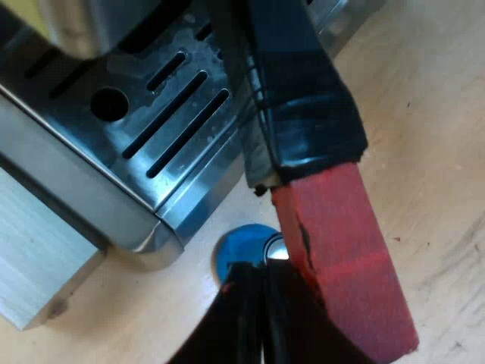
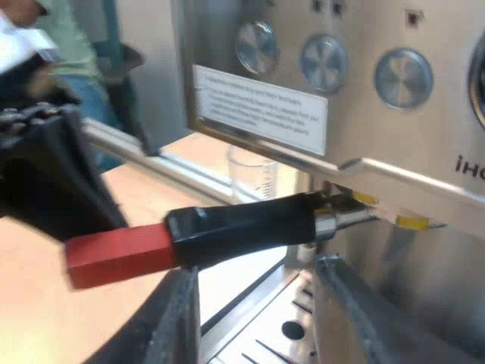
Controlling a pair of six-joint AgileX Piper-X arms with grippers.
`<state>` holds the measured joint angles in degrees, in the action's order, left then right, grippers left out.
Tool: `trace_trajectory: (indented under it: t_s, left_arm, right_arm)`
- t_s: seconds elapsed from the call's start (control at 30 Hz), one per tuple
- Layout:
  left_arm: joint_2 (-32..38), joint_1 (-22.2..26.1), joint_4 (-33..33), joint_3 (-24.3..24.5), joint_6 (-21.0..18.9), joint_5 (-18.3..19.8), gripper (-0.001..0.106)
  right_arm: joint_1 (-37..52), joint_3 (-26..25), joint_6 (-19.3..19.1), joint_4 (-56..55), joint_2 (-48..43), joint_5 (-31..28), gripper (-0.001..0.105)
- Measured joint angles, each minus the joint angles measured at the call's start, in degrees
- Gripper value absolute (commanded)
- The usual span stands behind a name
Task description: Put the handle in the coffee machine
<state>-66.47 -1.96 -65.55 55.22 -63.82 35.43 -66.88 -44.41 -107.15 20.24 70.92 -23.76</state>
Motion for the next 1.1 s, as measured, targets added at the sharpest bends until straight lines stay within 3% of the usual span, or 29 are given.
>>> trace_trajectory:
  t_s: [0.17,0.47,0.8,1.1]
  left_arm:
    - [0.3,0.0,-0.2,0.0,-2.2,-0.2,0.000]
    - [2.9,-0.3,-0.3,0.0,-3.8,-0.4,0.000]
    - [4.0,-13.0,0.2,0.1,-10.6,-8.0,0.000]
    - [4.0,-17.8,1.2,0.1,-12.4,-10.8,0.000]
  right_arm:
    - [0.0,0.0,3.0,-8.4,-6.2,4.9,0.038]
    - [0.0,0.0,3.5,-15.7,-13.6,8.1,0.038]
    - [0.0,0.1,3.5,-18.3,-17.6,8.1,0.038]
    - [0.0,0.1,3.7,-27.9,-23.5,11.6,0.038]
